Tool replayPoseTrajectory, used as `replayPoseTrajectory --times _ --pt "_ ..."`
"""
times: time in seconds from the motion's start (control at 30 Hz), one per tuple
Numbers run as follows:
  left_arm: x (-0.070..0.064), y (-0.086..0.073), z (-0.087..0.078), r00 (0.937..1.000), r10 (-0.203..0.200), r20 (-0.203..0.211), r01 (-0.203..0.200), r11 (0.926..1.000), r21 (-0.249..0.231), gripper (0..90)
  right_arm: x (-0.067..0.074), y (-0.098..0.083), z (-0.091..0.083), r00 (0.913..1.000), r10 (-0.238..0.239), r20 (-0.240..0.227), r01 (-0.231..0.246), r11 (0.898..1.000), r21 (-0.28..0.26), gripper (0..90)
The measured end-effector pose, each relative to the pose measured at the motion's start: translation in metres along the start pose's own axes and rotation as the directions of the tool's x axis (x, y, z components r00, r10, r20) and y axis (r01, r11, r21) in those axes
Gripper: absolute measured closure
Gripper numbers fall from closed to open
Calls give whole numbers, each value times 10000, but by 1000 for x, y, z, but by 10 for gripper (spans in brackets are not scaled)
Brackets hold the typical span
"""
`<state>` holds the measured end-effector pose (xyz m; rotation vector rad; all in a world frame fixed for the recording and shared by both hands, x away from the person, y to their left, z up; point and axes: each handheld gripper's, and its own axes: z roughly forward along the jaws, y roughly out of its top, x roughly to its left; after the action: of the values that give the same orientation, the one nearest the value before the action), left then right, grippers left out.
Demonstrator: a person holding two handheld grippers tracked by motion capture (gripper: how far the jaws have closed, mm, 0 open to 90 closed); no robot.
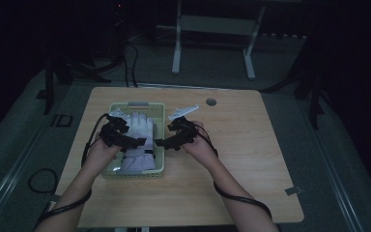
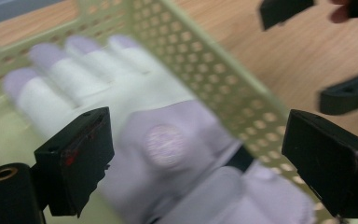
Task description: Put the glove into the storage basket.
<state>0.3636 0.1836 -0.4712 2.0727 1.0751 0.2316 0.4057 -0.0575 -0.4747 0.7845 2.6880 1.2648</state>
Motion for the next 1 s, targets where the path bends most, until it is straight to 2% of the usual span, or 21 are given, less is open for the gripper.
replayPoseTrajectory --times 0.1,0.17,0.2,0.33,0.47,0.53,0.57,0.6,0.67,0.77,0.83,0.9,1.0 --pt "-16 2 2 9977 677 80 -675 9975 -203 93 -5 -6 -8 10000 1 84 -2 10000 30 143" --pt "-26 3 4 9958 885 215 -881 9959 -182 86 -7 -11 -13 9999 16 121 -16 10000 -4 143" --pt "-30 3 5 9948 944 370 -938 9954 -184 79 -9 -13 -15 9999 9 148 -9 10000 16 143" --pt "-47 5 9 9931 1036 555 -1028 9945 -178 20 -17 -23 -26 9996 81 275 -82 10000 25 143" --pt "-59 7 12 9915 1071 734 -1044 9938 -392 20 -23 -32 -35 9992 185 358 -185 9998 10 143" --pt "-65 7 14 9894 1167 864 -1128 9924 -489 20 -25 -36 -39 9991 255 338 -255 9997 9 143" --pt "-72 8 16 9860 1308 1035 -1257 9906 -545 20 -26 -39 -41 9990 246 365 -247 9997 11 143" --pt "-72 8 16 9860 1308 1035 -1257 9906 -545 20 -26 -39 -41 9990 246 365 -247 9997 11 143" --pt "-81 7 19 9835 1387 1165 -1325 9894 -591 20 -29 -46 -48 9988 262 402 -263 9997 18 143" --pt "-96 4 25 9774 1739 1199 -1672 9838 -640 20 -30 -54 -55 9987 241 455 -243 9997 54 144" --pt "-110 3 31 9682 1980 1528 -1908 9797 -609 20 -31 -60 -60 9985 229 500 -232 9997 51 143" --pt "-121 2 35 9600 2234 1686 -2160 9745 -611 20 -33 -65 -63 9981 290 543 -295 9995 72 144" --pt "-141 0 38 9502 2553 1790 -2433 9661 -863 20 -35 -76 -66 9977 277 611 -290 9993 215 144"
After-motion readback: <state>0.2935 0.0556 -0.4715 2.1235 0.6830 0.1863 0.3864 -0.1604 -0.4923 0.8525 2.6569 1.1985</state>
